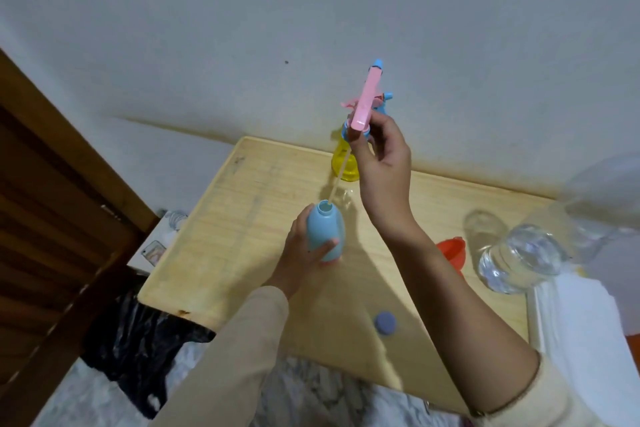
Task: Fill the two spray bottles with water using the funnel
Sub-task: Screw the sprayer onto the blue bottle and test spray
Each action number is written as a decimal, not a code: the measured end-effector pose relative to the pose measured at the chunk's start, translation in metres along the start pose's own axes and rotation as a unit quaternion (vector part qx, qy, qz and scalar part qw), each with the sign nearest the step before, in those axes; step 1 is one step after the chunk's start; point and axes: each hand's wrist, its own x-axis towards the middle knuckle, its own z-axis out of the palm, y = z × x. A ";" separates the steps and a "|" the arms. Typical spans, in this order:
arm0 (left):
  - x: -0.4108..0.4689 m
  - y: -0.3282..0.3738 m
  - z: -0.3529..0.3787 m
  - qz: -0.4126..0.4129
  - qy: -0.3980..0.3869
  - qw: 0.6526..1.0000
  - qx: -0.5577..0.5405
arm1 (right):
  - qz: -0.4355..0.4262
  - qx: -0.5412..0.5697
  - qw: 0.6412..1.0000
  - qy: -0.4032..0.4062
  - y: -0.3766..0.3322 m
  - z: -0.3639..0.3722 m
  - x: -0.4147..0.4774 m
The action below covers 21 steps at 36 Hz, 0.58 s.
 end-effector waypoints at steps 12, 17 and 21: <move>-0.001 -0.002 0.001 0.001 -0.001 1.000 0.011 | -0.005 0.000 0.999 -0.044 0.011 0.011 -0.013; -0.006 -0.002 0.002 0.019 0.006 1.000 0.012 | -0.006 0.008 0.999 -0.035 0.019 0.012 -0.006; -0.009 0.001 0.002 0.026 0.020 0.999 0.012 | -0.016 -0.006 0.999 -0.039 0.022 0.010 0.000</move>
